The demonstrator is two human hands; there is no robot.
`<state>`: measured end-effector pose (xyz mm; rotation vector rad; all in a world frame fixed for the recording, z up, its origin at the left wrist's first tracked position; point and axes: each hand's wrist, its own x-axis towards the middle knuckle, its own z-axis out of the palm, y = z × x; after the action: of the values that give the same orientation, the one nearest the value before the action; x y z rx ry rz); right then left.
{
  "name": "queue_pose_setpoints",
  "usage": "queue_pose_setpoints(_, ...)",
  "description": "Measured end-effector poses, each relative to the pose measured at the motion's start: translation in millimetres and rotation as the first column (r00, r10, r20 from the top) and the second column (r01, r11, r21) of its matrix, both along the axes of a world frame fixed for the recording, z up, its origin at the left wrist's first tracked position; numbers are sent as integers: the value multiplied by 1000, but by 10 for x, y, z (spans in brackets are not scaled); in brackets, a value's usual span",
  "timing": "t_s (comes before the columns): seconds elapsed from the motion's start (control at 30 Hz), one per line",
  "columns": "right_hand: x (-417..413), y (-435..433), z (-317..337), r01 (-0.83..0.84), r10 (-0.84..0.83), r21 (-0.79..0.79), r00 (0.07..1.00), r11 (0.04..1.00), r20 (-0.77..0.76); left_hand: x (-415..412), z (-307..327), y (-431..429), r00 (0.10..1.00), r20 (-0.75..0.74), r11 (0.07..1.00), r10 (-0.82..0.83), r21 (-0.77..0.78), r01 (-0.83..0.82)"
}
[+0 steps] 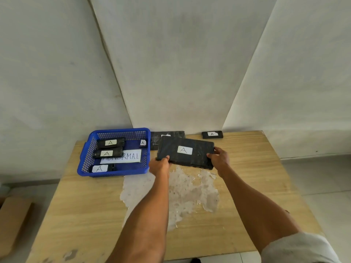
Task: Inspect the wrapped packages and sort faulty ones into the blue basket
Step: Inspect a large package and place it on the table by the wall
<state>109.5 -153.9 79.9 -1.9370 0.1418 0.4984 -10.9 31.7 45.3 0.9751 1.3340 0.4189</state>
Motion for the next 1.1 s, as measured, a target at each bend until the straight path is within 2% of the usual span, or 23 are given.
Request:
queue_pose_setpoints(0.2, 54, 86, -711, -24, 18, -65, 996, 998, -88, -9, -690, -53, 981, -187, 998, 48, -40, -57)
queue_pose_setpoints(0.43, 164, 288, -1239, -89, 84, -50, 991, 995, -104, 41, -1082, -8, 964, -251, 996, 82, -2, -85)
queue_pose_setpoints(0.63, 242, 504, -1508, -157, 156, -9, 986, 988, -62, 112, -1136, 56, 961, -216, 982, 176, 108, -155)
queue_pose_setpoints(0.77, 193, 633, -1645, -252, 250, -26, 967, 967, -52, 228, -1072, 25, 966, -136, 966, 222, 167, -198)
queue_pose_setpoints(0.87, 164, 704, -1729, -266, 265, -69, 964, 962, -14, 295, -1077, 6, 956, -105, 951, 275, 175, -254)
queue_pose_setpoints(1.1, 261, 796, -1693, -420, 425, -151, 905, 895, 3, 347, -1094, 45, 936, -58, 934, 347, 113, -340)
